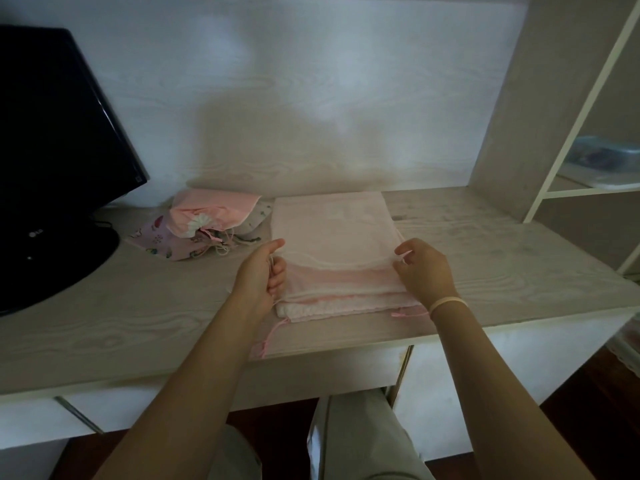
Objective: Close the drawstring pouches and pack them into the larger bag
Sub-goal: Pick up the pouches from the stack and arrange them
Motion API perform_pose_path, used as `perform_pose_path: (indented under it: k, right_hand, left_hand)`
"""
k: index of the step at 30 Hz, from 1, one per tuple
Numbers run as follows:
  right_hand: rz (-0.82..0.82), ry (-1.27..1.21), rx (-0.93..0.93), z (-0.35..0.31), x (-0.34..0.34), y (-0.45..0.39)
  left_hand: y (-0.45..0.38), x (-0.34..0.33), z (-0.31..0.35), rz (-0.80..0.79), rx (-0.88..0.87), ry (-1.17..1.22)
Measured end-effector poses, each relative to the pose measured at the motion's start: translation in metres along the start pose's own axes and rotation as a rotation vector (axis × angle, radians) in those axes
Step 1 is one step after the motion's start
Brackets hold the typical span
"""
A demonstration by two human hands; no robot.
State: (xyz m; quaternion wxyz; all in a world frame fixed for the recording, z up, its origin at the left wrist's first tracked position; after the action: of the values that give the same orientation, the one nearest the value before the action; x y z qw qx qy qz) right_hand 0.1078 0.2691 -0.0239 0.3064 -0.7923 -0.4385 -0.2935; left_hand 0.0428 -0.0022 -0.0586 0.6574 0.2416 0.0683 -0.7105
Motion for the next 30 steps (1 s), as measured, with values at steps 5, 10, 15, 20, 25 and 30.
perform_pose_path:
  k: [5, 10, 15, 20, 25, 30]
  right_hand:
    - [0.103, -0.066, -0.003, -0.001, 0.009, -0.003]
    - [0.148, -0.075, -0.022, -0.001, 0.017, -0.004]
    - [0.113, -0.318, -0.183, 0.006, 0.020, -0.008]
    - [0.022, -1.054, -0.472, 0.021, 0.004, -0.009]
    - [-0.062, -1.701, -0.686, 0.025, -0.012, -0.009]
    - [-0.125, -2.029, -0.730, 0.001, -0.011, -0.005]
  left_hand:
    - [-0.001, 0.004, 0.000, 0.023, -0.026, 0.022]
    - [-0.008, 0.008, -0.002, 0.049, -0.047, 0.008]
    - [-0.012, 0.013, -0.004, 0.062, -0.059, -0.004]
    - [-0.013, 0.013, -0.006, 0.068, -0.061, 0.002]
    - [-0.014, 0.018, -0.005, 0.110, -0.061, 0.081]
    - [-0.016, 0.019, -0.006, 0.145, -0.074, 0.114]
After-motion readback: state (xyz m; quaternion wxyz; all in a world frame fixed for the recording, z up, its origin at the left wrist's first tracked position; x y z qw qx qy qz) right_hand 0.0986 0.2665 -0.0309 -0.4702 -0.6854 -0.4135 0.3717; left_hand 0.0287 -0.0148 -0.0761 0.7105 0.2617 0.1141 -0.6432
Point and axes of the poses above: each hand's wrist, its own y-axis away from the middle knuckle, its own x-axis out of the back of the hand, z = x × y, the point moved 6 cm from there along -y, towards the middle knuckle, and after that the axes turned 1 degree about -x, right-handed, at the moved point
